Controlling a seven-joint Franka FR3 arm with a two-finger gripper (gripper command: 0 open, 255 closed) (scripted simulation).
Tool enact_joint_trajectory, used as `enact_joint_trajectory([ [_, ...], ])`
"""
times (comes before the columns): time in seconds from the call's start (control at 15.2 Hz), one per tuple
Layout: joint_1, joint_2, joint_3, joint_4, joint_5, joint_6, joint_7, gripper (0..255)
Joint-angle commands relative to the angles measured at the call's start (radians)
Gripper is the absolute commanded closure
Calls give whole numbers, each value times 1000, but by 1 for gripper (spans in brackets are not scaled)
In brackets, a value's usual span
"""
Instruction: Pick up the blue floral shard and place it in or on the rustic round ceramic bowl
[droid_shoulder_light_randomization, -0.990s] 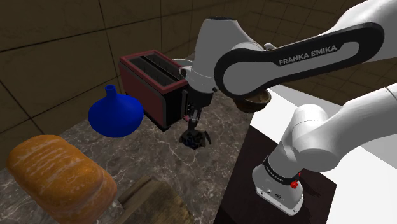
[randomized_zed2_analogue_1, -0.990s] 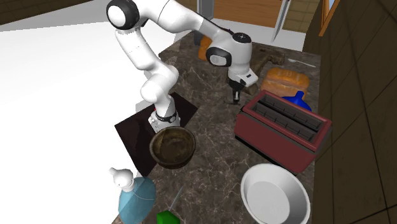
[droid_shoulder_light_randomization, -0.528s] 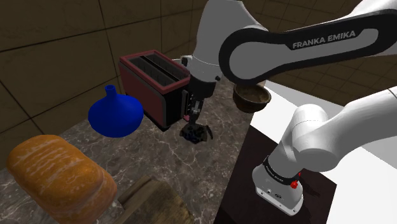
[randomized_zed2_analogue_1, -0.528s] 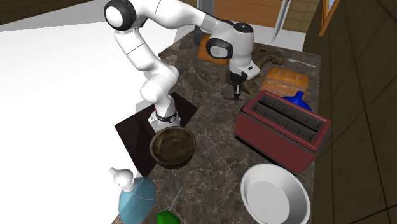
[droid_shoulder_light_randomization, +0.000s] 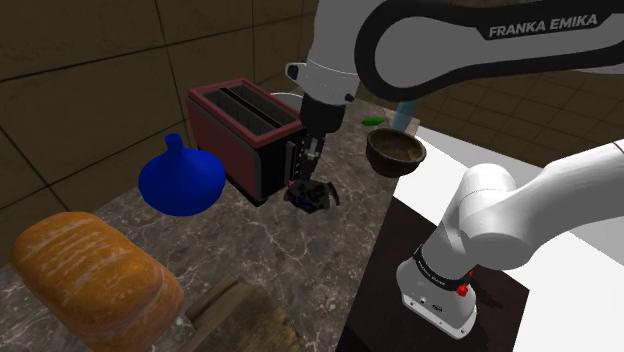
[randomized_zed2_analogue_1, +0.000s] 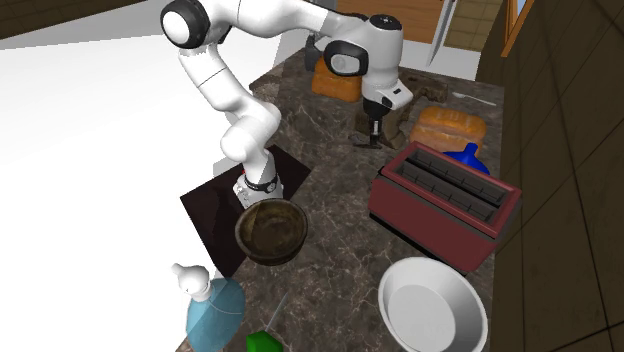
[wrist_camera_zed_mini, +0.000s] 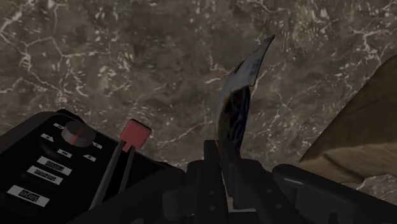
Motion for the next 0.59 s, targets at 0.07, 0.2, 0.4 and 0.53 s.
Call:
enact_joint_trajectory([
  [0.07, -8, -21, -21, -3, -10, -23, -19, 255],
  [0.2, -24, -65, -62, -36, -29, -41, -64, 255],
  [0.4, -53, -122, -126, -77, -66, -68, -132, 255],
  [0.53, -77, -155, -169, -98, -94, -86, -178, 255],
])
